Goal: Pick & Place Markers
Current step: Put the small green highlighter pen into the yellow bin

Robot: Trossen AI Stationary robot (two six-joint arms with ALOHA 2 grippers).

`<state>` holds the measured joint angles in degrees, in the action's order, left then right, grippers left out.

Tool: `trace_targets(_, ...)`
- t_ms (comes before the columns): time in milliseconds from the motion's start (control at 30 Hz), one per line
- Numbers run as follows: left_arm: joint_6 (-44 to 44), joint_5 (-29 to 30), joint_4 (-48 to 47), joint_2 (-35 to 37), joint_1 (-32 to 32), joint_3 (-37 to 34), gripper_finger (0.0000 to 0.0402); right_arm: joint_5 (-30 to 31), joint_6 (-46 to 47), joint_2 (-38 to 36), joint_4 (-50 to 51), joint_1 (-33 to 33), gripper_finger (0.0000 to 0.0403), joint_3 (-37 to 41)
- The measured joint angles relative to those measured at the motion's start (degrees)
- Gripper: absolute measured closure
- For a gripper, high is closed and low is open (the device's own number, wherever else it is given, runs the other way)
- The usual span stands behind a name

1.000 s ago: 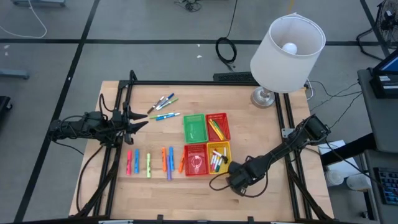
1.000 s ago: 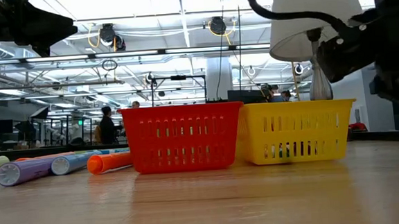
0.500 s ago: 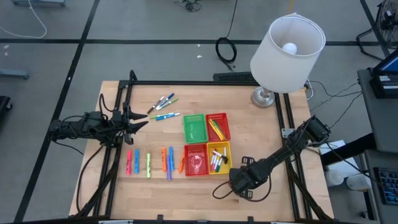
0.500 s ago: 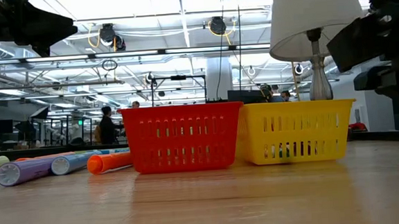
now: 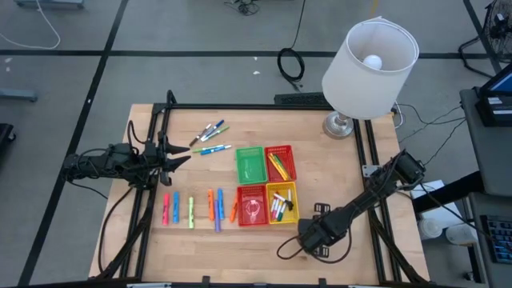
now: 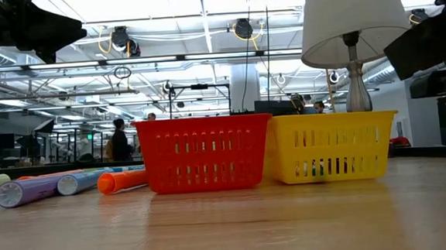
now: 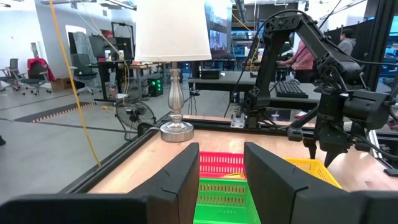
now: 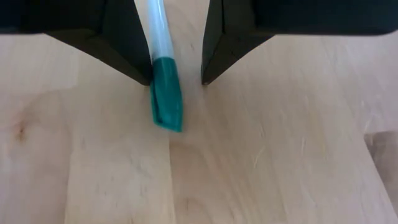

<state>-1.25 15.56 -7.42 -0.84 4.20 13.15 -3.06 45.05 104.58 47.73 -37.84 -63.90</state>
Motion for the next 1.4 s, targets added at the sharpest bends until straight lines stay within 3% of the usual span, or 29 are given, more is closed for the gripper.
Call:
trace_targets(900, -0.01, -0.01, 0.0, -0.01, 0.0, 0.0, 0.0268, -0.24, 2.28, -0.08, -1.21, -1.6, 0.0275, 1.03)
trace_targets(1267, 0.0, 0.0, 0.0, -0.01, -0.01, -0.01, 0.0268, -0.38, 1.59, -0.08, -1.45, -1.6, 0.0381, 1.01)
trace_targets(1400, 0.01, 0.01, -0.02, 0.0, -0.02, -0.02, 0.0268, -0.32, 1.15, -0.08, -1.43, -1.6, 0.0383, 1.01)
